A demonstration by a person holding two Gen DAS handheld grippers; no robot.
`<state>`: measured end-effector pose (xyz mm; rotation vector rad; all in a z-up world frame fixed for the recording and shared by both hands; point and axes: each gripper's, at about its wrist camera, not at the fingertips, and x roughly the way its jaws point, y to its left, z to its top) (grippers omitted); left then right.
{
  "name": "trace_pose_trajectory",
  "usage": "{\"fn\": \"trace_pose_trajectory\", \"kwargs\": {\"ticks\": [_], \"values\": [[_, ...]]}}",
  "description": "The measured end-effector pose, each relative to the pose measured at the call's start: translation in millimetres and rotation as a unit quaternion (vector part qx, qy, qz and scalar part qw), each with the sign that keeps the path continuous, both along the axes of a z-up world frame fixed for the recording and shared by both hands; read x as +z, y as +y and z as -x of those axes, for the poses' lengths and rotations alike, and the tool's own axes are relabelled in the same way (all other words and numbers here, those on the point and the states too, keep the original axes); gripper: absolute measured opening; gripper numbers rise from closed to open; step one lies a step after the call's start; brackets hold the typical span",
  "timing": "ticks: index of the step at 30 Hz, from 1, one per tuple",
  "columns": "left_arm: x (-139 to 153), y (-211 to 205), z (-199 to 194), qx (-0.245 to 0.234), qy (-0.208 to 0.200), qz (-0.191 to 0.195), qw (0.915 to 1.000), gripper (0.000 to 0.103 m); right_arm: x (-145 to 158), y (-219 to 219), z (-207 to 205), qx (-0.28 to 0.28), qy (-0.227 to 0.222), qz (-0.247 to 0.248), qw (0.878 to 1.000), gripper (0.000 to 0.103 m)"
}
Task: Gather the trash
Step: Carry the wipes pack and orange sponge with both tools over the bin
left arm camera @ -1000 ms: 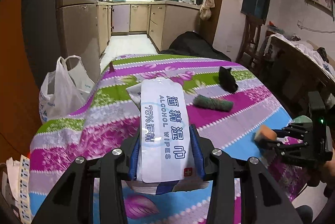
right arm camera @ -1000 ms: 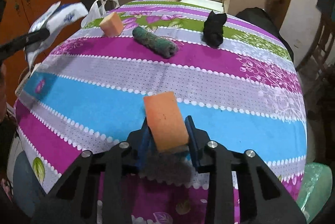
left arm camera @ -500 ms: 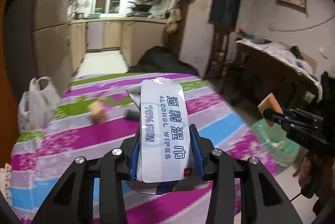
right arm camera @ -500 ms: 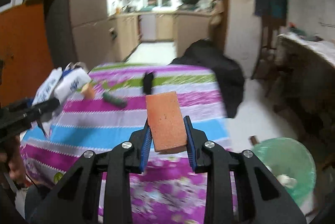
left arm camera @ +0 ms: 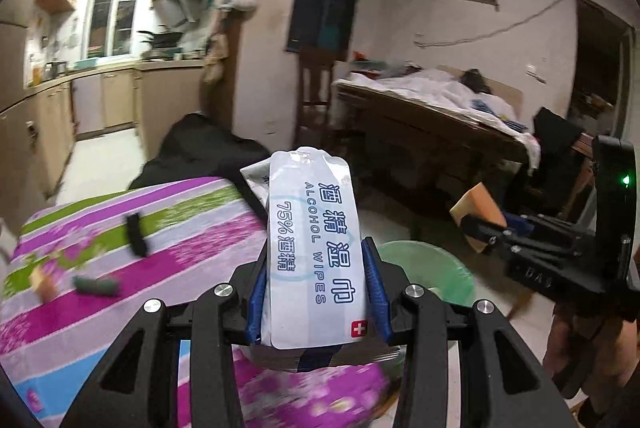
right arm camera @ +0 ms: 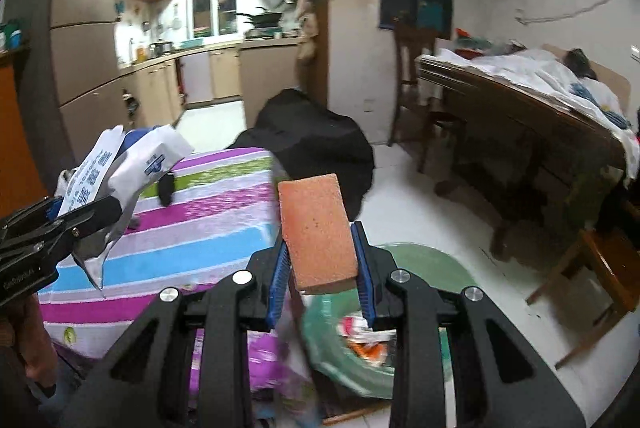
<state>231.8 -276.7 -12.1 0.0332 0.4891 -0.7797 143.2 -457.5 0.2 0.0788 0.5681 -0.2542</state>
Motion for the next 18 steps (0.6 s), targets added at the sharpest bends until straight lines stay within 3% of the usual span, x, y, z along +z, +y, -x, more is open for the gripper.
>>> {"fn": "trace_pose_trajectory", "kwargs": {"ticks": [5, 11, 18], "values": [[3, -72, -2, -0.034, 0.025, -0.01, 0.9991, 0.043, -2, -49, 1, -0.027, 0.022, -0.021, 0.999, 0.028], [-16, -157, -20, -0.067, 0.066, -0.046, 0.9945, 0.043, -17, -94, -11, -0.044, 0.067, -0.053, 0.995, 0.028], [-46, -198, -44, -0.075, 0.097, -0.079, 0.9893, 0.043, -50, -133, -29, -0.055, 0.122, -0.099, 0.986, 0.028]]}}
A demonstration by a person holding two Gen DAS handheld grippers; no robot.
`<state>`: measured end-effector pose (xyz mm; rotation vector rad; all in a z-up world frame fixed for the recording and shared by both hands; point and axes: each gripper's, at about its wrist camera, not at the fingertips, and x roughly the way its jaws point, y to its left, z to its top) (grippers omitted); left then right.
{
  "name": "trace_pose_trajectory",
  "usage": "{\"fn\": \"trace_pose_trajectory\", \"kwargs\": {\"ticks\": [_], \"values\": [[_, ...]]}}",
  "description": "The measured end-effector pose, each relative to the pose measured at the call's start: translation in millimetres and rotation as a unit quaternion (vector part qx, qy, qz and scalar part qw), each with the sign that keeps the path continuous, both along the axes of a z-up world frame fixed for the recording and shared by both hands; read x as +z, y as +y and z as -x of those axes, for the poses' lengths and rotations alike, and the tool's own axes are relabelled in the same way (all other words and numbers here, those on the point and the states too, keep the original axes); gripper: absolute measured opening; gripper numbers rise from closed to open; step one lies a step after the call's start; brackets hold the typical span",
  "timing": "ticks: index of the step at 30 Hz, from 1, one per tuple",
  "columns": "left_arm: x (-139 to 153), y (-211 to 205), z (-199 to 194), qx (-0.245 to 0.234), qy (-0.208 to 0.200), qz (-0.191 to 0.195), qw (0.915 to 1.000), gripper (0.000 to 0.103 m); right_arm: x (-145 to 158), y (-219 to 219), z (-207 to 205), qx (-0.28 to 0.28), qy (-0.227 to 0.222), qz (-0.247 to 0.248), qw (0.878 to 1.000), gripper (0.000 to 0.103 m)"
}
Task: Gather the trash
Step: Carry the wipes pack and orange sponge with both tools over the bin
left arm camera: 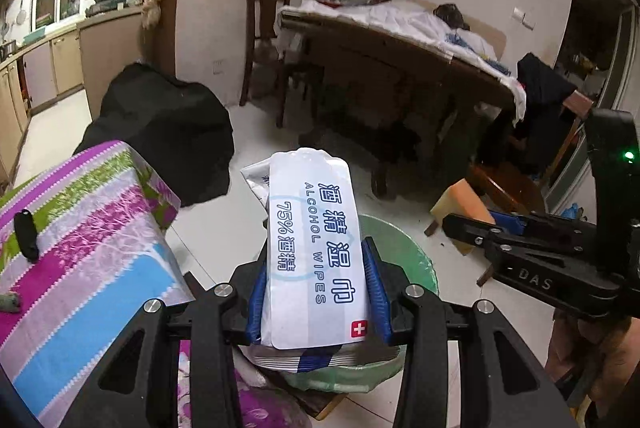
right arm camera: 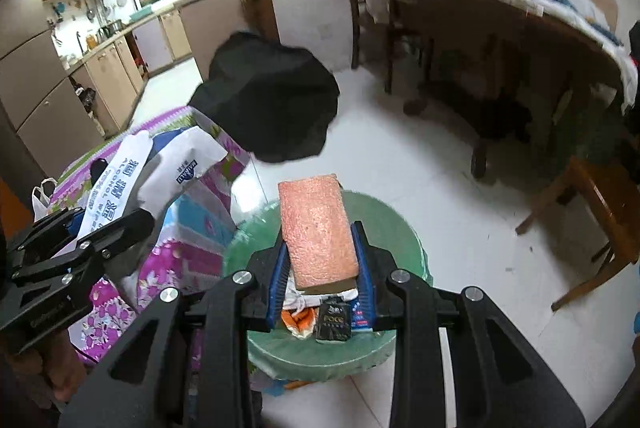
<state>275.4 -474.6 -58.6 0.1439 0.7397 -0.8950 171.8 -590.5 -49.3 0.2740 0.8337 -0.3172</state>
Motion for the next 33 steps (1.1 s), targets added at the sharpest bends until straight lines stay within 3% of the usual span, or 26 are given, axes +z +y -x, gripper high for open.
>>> {"fn": "trace_pose_trajectory", "kwargs": {"ticks": [14, 33], "values": [[-66, -39, -32, -0.02, 0.059, -0.06, 0.9963, 0.043, -32, -20, -4, 0.004, 0.04, -0.03, 0.999, 0.028], [-78, -49, -35, -0.023, 0.056, -0.077, 0.9952, 0.043, -45, -31, -9, 0.005, 0.043, -0.039, 0.998, 0.028]]}}
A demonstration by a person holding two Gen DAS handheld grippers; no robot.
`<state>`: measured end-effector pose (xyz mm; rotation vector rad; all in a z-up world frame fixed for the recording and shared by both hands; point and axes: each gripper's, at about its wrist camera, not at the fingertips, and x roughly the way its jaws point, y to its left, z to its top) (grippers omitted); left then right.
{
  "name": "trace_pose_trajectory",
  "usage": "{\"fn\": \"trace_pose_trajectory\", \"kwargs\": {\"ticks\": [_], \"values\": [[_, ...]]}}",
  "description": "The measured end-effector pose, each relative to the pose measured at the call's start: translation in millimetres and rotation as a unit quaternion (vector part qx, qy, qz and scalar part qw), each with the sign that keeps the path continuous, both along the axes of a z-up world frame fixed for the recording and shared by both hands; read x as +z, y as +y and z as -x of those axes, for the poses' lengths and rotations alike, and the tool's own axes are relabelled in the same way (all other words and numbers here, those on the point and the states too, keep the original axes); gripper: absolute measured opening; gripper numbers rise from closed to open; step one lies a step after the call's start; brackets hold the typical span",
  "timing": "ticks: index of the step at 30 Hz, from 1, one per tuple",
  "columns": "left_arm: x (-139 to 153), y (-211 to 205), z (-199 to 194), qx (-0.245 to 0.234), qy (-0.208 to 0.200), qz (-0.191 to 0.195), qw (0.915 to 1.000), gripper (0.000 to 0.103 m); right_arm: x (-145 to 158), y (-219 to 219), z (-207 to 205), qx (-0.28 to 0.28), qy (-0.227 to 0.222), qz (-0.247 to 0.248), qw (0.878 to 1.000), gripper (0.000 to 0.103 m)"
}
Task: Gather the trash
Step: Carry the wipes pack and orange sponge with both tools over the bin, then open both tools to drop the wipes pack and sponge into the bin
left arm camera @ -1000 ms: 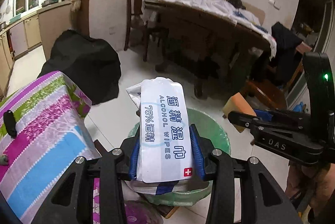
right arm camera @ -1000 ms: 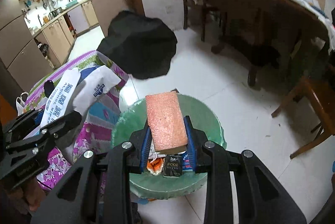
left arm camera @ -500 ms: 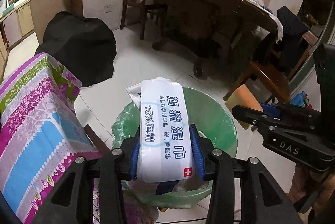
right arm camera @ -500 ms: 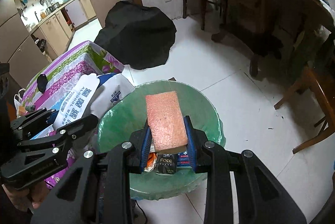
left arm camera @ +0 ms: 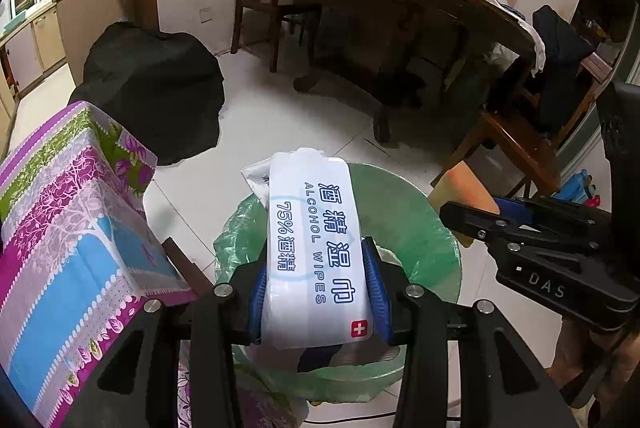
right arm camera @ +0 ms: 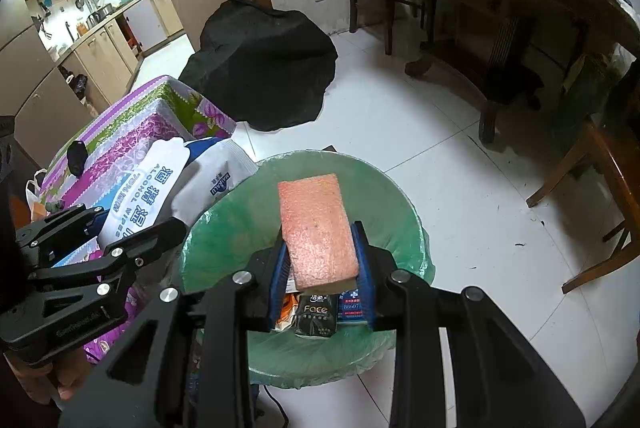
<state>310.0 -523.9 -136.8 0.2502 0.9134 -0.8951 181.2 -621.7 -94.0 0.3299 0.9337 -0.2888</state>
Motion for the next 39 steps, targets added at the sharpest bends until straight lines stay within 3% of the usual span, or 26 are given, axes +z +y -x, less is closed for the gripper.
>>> {"fn": "trace_pose_trajectory", "kwargs": {"ticks": [24, 25, 27, 28, 34, 39], "values": [[-5, 1, -2, 0.011, -0.005, -0.007, 0.9999, 0.047, -6, -4, 1, -0.002, -0.001, -0.005, 1.0, 0.031], [-5, 1, -3, 0.012, -0.004, -0.007, 0.9999, 0.051, -6, -5, 1, -0.003, -0.002, -0.007, 1.0, 0.033], [-6, 2, -3, 0.013, -0.004, -0.008, 0.9999, 0.06, -8, -8, 3, -0.008, -0.006, -0.013, 1.0, 0.051], [-6, 2, -3, 0.014, -0.007, -0.009, 0.9998, 0.063, -8, -9, 3, -0.009, -0.007, -0.015, 1.0, 0.054], [-8, 4, -5, 0.02, -0.004, -0.013, 0.9997, 0.067, -10, -12, 8, -0.014, -0.012, -0.016, 1.0, 0.056], [-7, 4, -3, 0.025, -0.01, -0.016, 0.9995, 0.07, -8, -13, 9, -0.019, -0.016, -0.01, 1.0, 0.064]]}}
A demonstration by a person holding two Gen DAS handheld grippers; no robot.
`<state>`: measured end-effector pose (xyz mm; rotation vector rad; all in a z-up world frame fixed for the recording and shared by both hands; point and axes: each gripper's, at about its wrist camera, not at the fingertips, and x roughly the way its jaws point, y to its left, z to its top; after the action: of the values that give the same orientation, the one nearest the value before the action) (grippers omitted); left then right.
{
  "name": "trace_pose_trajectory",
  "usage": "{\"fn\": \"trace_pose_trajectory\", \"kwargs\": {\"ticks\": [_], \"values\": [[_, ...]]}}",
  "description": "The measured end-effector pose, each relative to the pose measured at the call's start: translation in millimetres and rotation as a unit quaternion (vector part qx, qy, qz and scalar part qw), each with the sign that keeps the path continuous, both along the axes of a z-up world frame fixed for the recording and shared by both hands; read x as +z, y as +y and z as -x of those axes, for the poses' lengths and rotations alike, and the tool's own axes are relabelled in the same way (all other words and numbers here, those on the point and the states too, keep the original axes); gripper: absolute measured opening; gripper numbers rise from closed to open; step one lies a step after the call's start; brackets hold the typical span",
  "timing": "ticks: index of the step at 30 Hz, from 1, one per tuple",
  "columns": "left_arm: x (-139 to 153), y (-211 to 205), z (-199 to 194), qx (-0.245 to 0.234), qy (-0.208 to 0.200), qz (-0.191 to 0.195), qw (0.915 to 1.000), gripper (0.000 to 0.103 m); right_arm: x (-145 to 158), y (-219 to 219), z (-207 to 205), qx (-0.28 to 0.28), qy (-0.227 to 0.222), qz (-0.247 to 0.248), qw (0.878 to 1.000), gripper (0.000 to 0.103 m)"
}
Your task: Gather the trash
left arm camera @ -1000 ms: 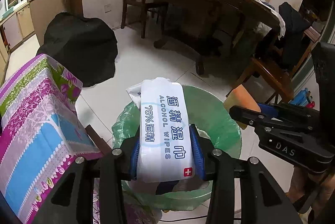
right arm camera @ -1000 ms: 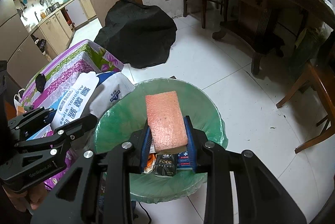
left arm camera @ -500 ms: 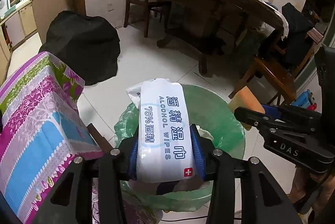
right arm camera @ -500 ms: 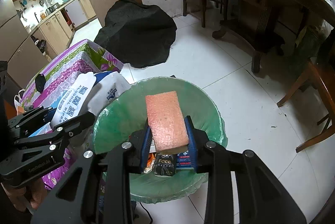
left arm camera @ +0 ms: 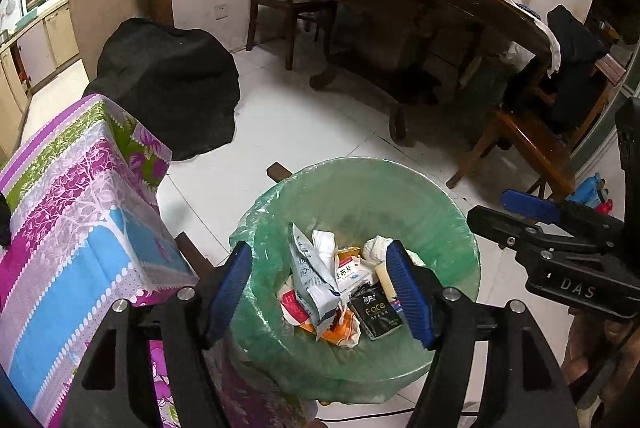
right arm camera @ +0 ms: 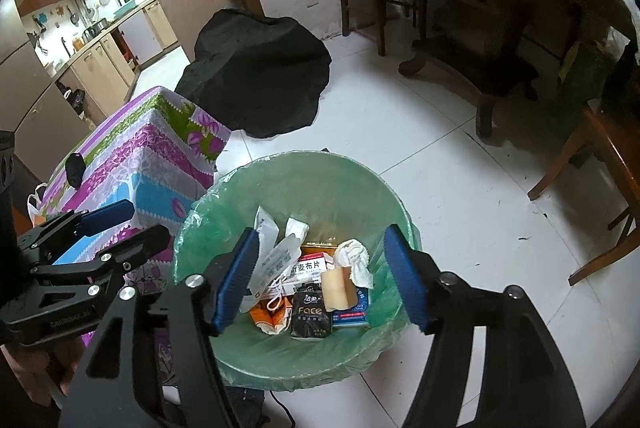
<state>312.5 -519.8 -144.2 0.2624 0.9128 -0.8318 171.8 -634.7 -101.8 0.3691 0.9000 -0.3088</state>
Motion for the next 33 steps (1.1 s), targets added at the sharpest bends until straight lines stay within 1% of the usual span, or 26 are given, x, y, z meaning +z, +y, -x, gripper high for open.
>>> {"fn": "trace_pose_trajectory", "kwargs": {"ticks": [1, 6, 8, 10, 12, 14, 16, 18, 19, 21, 24, 27, 28, 29, 30, 32, 33], "values": [[0, 0, 0, 0.0, -0.001, 0.0, 1.0, 0.07, 0, 0, 0, -0.001, -0.001, 0.001, 1.0, 0.065], [3, 1, 3, 0.004, -0.008, -0.003, 1.0, 0.073, 1, 1, 2, -0.004, -0.003, 0.01, 1.0, 0.077], [5, 3, 4, 0.006, -0.01, -0.002, 0.9999, 0.074, 2, 2, 4, -0.007, -0.006, 0.015, 1.0, 0.08], [7, 5, 5, 0.006, -0.015, -0.004, 0.9999, 0.076, 3, 3, 6, -0.013, -0.009, 0.021, 1.0, 0.08], [10, 9, 6, 0.007, -0.021, -0.004, 0.9997, 0.077, 9, 5, 13, -0.023, -0.015, 0.036, 0.999, 0.085], [13, 17, 6, 0.01, -0.024, -0.001, 0.9997, 0.079, 17, 11, 23, -0.028, -0.033, 0.053, 0.998, 0.09], [20, 33, 9, 0.021, -0.038, 0.013, 0.999, 0.086, 30, 22, 40, -0.031, -0.057, 0.076, 0.995, 0.097], [28, 53, 11, 0.033, -0.051, 0.026, 0.9978, 0.091, 41, 36, 55, -0.034, -0.079, 0.101, 0.991, 0.097], [32, 64, 14, 0.041, -0.062, 0.032, 0.9968, 0.095, 44, 42, 62, -0.035, -0.086, 0.111, 0.989, 0.097], [42, 86, 19, 0.06, -0.084, 0.045, 0.9936, 0.098, 53, 61, 82, -0.041, -0.111, 0.134, 0.984, 0.097], [59, 126, 36, 0.09, -0.127, 0.076, 0.9849, 0.098, 64, 85, 105, -0.048, -0.142, 0.153, 0.977, 0.097], [73, 161, 59, 0.099, -0.153, 0.112, 0.9768, 0.098, 74, 111, 129, -0.054, -0.168, 0.171, 0.969, 0.097], [78, 173, 68, 0.106, -0.168, 0.125, 0.9721, 0.098, 77, 121, 139, -0.056, -0.18, 0.174, 0.966, 0.098], [83, 188, 81, 0.116, -0.188, 0.14, 0.9653, 0.098, 79, 126, 145, -0.059, -0.188, 0.175, 0.965, 0.098], [87, 197, 90, 0.115, -0.194, 0.15, 0.9625, 0.098, 81, 134, 153, -0.062, -0.197, 0.176, 0.962, 0.098], [93, 214, 105, 0.119, -0.195, 0.163, 0.9598, 0.098, 84, 149, 166, -0.069, -0.208, 0.181, 0.959, 0.098], [96, 225, 118, 0.127, -0.207, 0.166, 0.956, 0.098, 85, 157, 172, -0.068, -0.213, 0.184, 0.957, 0.098]]}}
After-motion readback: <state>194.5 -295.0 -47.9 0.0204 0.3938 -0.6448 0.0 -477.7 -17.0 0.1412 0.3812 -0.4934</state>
